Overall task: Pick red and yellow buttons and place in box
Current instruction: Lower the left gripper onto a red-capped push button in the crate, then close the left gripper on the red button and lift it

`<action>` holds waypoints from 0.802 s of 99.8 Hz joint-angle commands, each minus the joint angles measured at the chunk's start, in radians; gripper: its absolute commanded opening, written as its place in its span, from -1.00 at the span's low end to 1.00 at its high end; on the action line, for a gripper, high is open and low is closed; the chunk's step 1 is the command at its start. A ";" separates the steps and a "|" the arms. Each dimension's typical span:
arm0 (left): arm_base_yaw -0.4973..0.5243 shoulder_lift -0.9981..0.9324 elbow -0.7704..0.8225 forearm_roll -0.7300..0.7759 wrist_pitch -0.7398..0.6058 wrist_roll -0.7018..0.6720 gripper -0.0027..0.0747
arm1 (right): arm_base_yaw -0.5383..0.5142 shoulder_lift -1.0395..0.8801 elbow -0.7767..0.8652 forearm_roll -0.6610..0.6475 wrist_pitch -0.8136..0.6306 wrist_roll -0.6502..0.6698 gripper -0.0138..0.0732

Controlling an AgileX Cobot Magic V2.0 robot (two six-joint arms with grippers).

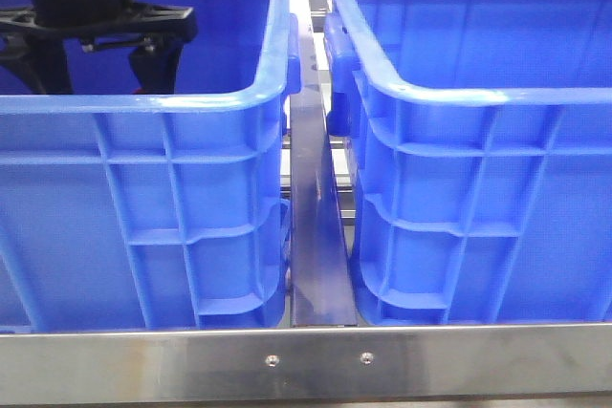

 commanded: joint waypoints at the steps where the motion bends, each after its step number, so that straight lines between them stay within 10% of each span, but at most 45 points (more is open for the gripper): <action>1: 0.013 -0.027 -0.049 -0.006 -0.010 0.012 0.55 | -0.001 -0.006 -0.025 0.006 -0.005 -0.007 0.45; 39: 0.053 0.021 -0.094 -0.109 0.009 0.095 0.45 | -0.001 -0.006 -0.025 0.006 -0.005 -0.007 0.45; 80: 0.053 0.019 -0.094 -0.109 -0.013 0.095 -0.84 | -0.001 -0.006 -0.025 0.006 -0.005 -0.007 0.45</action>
